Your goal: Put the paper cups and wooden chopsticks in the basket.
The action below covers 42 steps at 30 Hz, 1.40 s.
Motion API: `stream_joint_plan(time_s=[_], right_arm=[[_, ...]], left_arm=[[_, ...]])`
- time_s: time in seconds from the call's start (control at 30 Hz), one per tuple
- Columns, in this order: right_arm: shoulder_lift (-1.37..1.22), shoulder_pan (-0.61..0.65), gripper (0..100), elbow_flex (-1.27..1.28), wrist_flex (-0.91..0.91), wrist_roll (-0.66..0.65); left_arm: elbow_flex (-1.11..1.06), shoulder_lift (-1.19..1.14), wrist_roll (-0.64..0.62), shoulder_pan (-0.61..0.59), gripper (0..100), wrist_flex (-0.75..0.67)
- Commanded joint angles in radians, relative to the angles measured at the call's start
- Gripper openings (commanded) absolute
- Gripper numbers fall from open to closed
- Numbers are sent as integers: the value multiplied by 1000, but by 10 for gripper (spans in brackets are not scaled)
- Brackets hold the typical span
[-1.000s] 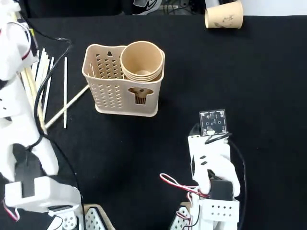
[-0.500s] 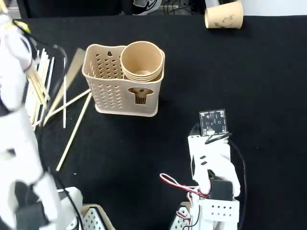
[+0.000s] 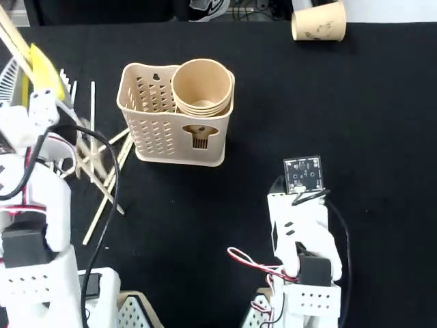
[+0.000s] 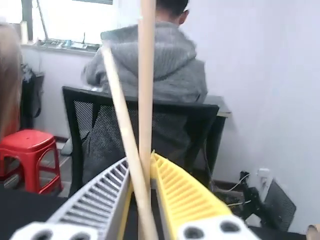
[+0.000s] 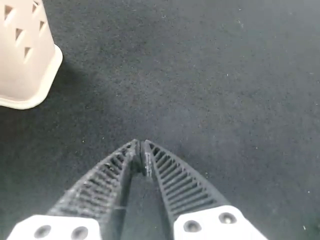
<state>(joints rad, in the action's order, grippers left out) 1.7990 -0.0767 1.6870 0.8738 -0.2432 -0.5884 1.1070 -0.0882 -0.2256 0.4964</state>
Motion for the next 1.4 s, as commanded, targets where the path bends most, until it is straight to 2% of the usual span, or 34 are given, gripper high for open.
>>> stream_joint_plan(time_s=[0.0, 0.4, 0.57, 0.77, 0.83, 1.03, 1.37], right_arm=[[65, -8, 16, -2, 8, -9], [65, -8, 16, -2, 6, -9], [65, -8, 16, -2, 6, -9], [65, -8, 16, -2, 6, -9], [65, -8, 16, -2, 6, -9], [65, -8, 16, -2, 6, -9], [67, -8, 16, -2, 6, -9]], left_arm=[[-1, 25, 3, 45, 27, -28], [2, 23, 2, 85, 27, -40], [-10, 20, 0, 85, 27, -172], [-1, -26, -135, 91, 28, -328], [10, -94, -133, 147, 29, -359], [24, -327, -121, 239, 29, -362], [-48, -362, -123, 252, 29, -361]])
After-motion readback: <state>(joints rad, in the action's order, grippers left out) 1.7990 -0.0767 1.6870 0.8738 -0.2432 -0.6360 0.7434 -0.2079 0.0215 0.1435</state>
